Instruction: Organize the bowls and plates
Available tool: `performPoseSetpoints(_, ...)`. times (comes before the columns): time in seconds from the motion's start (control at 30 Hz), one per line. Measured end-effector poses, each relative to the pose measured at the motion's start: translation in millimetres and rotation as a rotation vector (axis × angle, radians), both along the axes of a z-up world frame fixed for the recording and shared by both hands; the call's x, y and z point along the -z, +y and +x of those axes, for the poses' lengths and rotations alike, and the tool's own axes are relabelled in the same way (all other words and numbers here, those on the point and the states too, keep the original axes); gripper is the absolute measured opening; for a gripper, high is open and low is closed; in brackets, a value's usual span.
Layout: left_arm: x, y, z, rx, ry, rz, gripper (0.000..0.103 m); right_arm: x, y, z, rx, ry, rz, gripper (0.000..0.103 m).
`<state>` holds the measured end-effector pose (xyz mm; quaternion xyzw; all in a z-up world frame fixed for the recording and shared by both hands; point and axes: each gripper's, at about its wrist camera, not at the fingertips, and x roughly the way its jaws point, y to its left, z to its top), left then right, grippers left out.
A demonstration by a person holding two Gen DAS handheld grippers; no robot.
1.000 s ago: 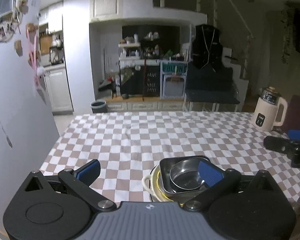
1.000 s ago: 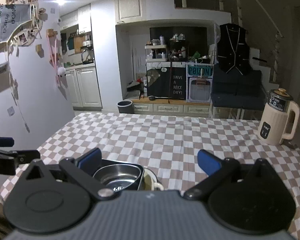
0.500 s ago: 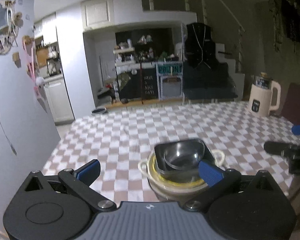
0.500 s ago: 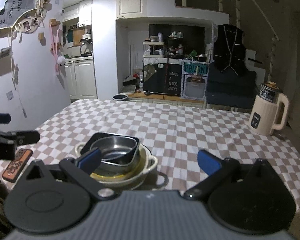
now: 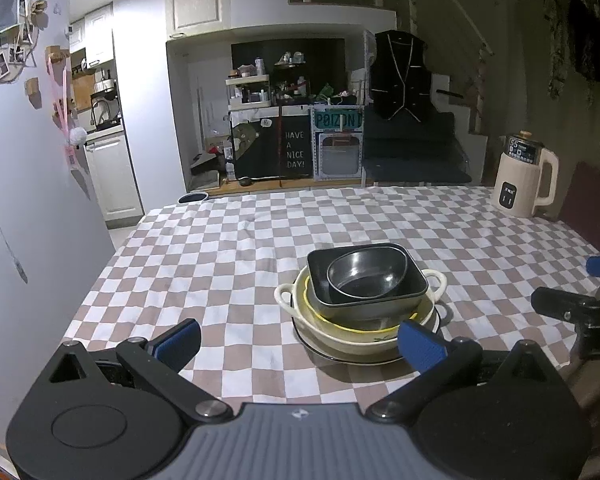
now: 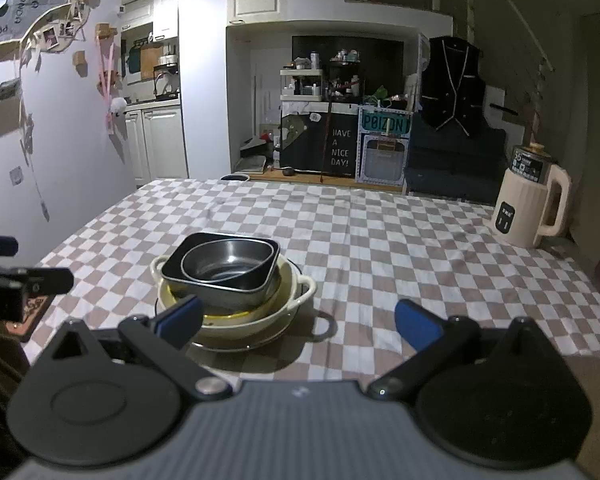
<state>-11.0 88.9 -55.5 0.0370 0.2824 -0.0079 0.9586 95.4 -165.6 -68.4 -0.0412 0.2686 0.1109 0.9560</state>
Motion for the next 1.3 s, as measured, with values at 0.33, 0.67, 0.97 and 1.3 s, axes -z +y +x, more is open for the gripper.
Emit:
performPoseSetpoints(0.33,0.5,-5.1,-2.2,0.031,-0.010,0.017,0.103,0.8,-6.5,3.0,0.023,0.000,0.017,0.103)
performPoseSetpoints(0.67,0.9,-5.1,-1.3,0.029,-0.008,0.011,0.103,2.6,-4.8,3.3,0.009,-0.003,0.009,0.103)
performPoseSetpoints(0.97,1.0,-4.4,-1.2,0.029,-0.008,0.011,0.103,2.5,-3.9,3.4,0.009,-0.002,0.010,0.103)
performPoseSetpoints(1.3,1.0,-3.8,-0.8,0.029,-0.008,0.010,0.103,4.5,-4.5,3.9,0.005,0.005,0.011,0.103)
